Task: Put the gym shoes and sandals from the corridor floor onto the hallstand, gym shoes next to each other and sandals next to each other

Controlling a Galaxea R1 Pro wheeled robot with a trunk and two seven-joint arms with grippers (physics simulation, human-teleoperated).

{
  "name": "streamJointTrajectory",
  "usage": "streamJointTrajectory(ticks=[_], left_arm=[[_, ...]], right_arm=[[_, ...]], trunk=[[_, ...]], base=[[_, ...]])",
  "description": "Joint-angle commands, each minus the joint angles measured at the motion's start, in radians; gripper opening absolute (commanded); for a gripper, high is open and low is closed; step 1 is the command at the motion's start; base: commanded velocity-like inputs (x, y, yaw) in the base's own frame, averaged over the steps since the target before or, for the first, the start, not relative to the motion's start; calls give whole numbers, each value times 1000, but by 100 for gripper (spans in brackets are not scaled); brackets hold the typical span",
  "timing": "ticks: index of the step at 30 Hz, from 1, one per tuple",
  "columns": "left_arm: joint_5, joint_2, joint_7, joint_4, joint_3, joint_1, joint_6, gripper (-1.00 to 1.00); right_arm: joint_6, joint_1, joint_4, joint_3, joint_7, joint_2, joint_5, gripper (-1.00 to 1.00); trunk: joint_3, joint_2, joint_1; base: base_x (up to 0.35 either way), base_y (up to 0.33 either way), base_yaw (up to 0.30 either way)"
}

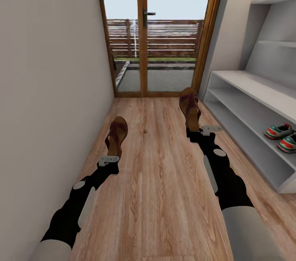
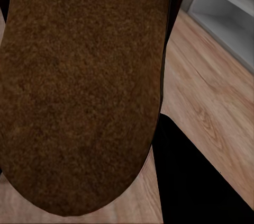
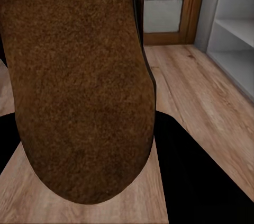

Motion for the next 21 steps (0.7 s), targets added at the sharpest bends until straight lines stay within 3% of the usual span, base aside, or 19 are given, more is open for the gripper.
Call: streamJointTrajectory(ticks=[1, 6, 21], left_arm=[[9, -1, -9, -1, 4, 0, 10, -100], [9, -1, -9, -1, 4, 0, 10, -100], [9, -1, -9, -1, 4, 0, 11, -100]], right_arm=[[6, -1, -2, -1, -1, 1, 1, -100], [6, -1, -2, -1, -1, 1, 1, -100], [6, -1, -2, -1, 0, 1, 1, -100]], trunk=[[-1, 0, 0], [0, 0, 0], [7, 0, 0]], base=[[348, 0, -56], [347, 0, -136], [348, 8, -237]])
